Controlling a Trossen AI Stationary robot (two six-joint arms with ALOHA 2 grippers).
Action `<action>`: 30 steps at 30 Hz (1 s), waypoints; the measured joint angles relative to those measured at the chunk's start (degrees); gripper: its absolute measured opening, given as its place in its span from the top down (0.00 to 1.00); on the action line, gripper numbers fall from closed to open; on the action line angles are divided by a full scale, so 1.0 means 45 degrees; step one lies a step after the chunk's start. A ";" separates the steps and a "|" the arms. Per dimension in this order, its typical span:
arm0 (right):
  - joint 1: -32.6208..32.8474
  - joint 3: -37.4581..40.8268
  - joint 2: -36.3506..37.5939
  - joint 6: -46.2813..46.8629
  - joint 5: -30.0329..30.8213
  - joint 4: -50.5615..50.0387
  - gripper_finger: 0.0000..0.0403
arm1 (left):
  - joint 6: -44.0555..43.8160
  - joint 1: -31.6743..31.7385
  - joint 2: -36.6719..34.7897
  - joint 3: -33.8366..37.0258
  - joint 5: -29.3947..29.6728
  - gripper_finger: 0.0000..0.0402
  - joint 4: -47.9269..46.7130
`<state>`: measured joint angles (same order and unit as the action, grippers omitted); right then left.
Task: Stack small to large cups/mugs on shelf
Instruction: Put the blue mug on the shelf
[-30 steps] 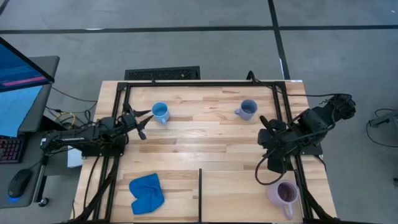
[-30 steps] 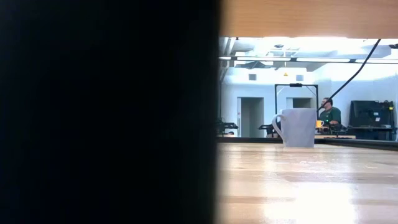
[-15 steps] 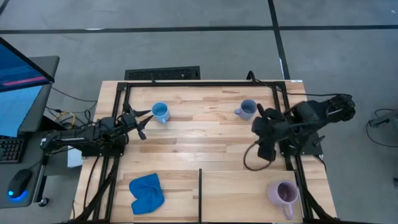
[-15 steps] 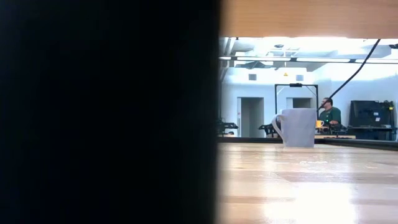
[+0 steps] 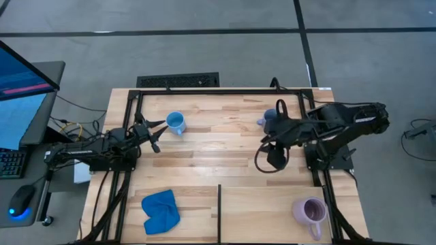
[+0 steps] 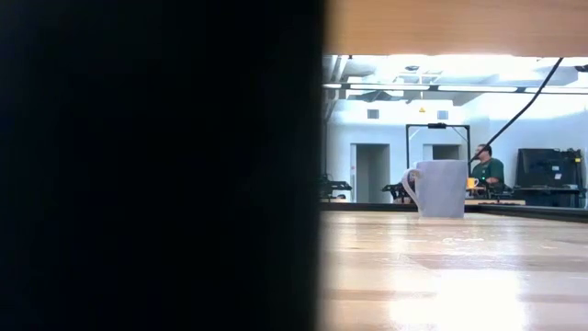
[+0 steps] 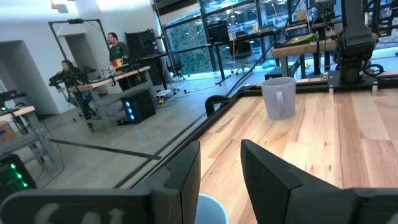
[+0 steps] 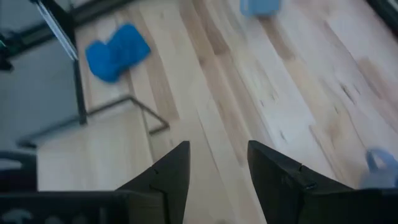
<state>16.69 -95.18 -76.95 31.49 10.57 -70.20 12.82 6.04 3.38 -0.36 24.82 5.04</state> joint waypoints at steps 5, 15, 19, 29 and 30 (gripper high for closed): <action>-0.0054 0.0000 0.0000 -0.1022 -0.0009 0.0934 0.55 | 0.0001 0.0001 0.0000 0.0000 0.0004 0.73 0.0000; -0.0204 0.0024 -0.0454 -0.2019 0.0032 0.1113 0.55 | 0.0005 0.0000 0.0000 -0.0004 0.0005 0.73 0.0000; -0.0936 0.0024 -0.0712 -0.2044 0.0061 -0.0521 0.55 | 0.0005 0.0003 0.0000 0.0000 0.0005 0.73 -0.0002; -0.4166 -0.0001 -0.0972 0.1003 0.0954 -0.2813 0.55 | 0.0005 0.0005 0.0000 -0.0001 0.0010 0.73 -0.0003; -0.4494 0.0003 -0.0999 0.1003 0.0860 -0.2829 0.55 | 0.0005 0.0005 0.0000 -0.0001 0.0010 0.73 -0.0003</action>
<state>-3.53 -95.16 -81.44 36.01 14.44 -82.93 12.84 6.07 3.38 -0.36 24.86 5.02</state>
